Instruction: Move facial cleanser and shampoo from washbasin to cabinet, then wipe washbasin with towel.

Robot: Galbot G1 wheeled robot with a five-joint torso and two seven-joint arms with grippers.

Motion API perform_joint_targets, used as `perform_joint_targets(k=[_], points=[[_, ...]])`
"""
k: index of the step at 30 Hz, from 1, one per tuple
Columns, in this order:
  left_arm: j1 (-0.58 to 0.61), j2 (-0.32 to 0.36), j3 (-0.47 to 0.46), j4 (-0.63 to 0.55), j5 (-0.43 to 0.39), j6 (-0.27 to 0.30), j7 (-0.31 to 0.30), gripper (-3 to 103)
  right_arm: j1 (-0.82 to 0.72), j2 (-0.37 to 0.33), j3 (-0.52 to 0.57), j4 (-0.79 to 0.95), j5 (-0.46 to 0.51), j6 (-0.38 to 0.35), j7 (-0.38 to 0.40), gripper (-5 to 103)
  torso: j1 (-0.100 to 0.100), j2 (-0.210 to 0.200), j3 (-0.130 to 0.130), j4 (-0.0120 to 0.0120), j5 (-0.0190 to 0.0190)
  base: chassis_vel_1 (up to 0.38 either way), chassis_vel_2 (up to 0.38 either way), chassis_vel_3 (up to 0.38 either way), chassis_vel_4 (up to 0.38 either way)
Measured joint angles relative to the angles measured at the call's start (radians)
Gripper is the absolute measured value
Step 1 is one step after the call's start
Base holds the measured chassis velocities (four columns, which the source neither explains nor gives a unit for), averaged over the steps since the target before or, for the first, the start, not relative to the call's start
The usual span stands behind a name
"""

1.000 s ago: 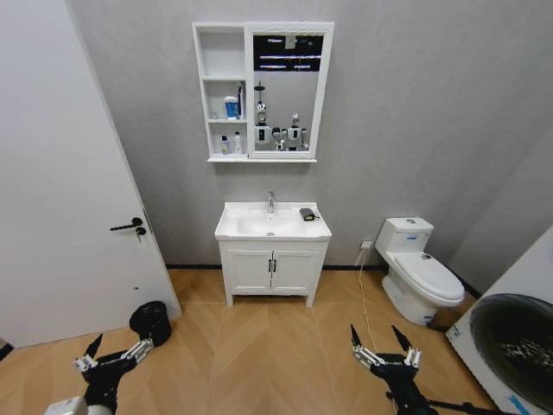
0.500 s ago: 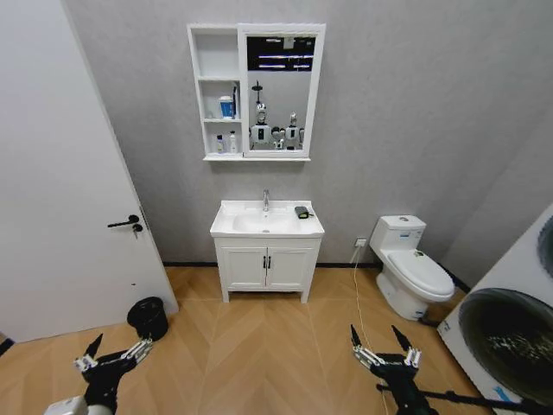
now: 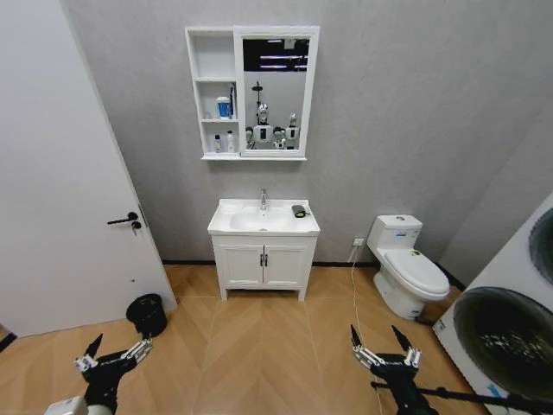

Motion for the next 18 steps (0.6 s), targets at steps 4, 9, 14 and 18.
perform_joint_targets(k=[4,9,14,18], points=[[0.000,0.000,0.000,0.000,0.000,0.000,0.000,100,0.000,0.000,0.000,0.000,0.000,0.000,0.000,100,0.000,0.000,0.000,0.0000,0.0002,0.000,0.000,0.000,0.000],[0.000,0.000,0.000,0.000,0.000,0.000,0.000,100,0.000,0.000,0.000,0.000,0.000,0.000,0.000,100,0.000,0.000,0.000,0.0000,0.0003,0.000,0.000,0.000,0.000],[0.000,0.000,0.000,0.000,0.000,0.000,0.000,100,0.000,0.000,0.000,0.000,0.000,0.000,0.000,100,0.000,0.000,0.000,0.0001,0.0002,0.000,0.000,0.000,0.000],[0.000,0.000,0.000,0.000,0.000,0.000,0.000,100,0.000,0.000,0.000,0.000,0.000,0.000,0.000,100,0.000,0.000,0.000,0.0000,0.0003,0.000,0.000,0.000,0.000]])
